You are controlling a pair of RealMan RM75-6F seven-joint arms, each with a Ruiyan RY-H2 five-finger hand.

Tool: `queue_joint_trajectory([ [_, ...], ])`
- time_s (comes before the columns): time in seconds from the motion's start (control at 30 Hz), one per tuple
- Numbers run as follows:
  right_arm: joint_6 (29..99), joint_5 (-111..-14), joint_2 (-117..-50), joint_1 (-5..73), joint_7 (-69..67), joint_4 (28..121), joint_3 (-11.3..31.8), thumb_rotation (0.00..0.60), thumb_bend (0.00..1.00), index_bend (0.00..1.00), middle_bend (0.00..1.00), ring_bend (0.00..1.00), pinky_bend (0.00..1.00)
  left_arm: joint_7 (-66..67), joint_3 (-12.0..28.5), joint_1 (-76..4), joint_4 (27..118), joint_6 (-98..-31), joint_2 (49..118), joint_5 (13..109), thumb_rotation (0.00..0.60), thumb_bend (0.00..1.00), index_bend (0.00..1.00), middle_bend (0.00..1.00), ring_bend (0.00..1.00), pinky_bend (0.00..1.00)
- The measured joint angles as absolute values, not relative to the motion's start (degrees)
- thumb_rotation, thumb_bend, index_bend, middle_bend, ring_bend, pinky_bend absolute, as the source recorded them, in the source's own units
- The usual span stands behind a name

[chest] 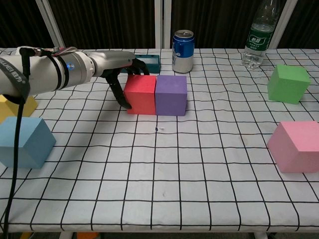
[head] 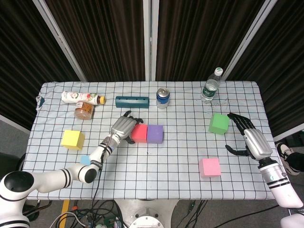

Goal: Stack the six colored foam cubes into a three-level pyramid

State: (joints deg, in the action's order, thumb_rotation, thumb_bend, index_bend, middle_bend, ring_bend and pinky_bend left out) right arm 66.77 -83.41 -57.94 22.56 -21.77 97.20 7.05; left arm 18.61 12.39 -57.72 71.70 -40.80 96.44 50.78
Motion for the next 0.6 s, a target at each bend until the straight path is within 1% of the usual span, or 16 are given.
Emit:
queue_joint_trajectory([
  [0.13,67.02,-83.60,-57.82,22.47,-21.87,97.14,7.06,0.600,0.20,0.00,0.05,0.00,0.00,18.88,12.43,-57.68,73.25,-41.56,95.78,50.24,0.600,0.00,0.13,0.14,0.13,0.06],
  [0.2,67.13,-83.75,-57.69,22.41,-22.04,97.15,7.05,0.600,0.21,0.00,0.05,0.00,0.00,18.78,12.52,-57.34,74.65,-42.75,95.03,50.60,0.600,0.00,0.12,0.12,0.11,0.06],
  [0.33,66.88,-83.92,-57.30,22.42,-22.70,97.17,6.95,0.600,0.22,0.00,0.05,0.00,0.00,18.28,12.76,-56.44,78.18,-44.35,92.04,51.57,0.600,0.00,0.12,0.12,0.11,0.06],
  [0.6,67.78,-85.08,-56.45,21.93,-23.21,97.86,6.51,0.600,0.22,0.00,0.05,0.00,0.00,16.84,12.93,-53.15,85.91,-47.10,81.07,53.27,0.600,0.00,0.13,0.13,0.11,0.05],
])
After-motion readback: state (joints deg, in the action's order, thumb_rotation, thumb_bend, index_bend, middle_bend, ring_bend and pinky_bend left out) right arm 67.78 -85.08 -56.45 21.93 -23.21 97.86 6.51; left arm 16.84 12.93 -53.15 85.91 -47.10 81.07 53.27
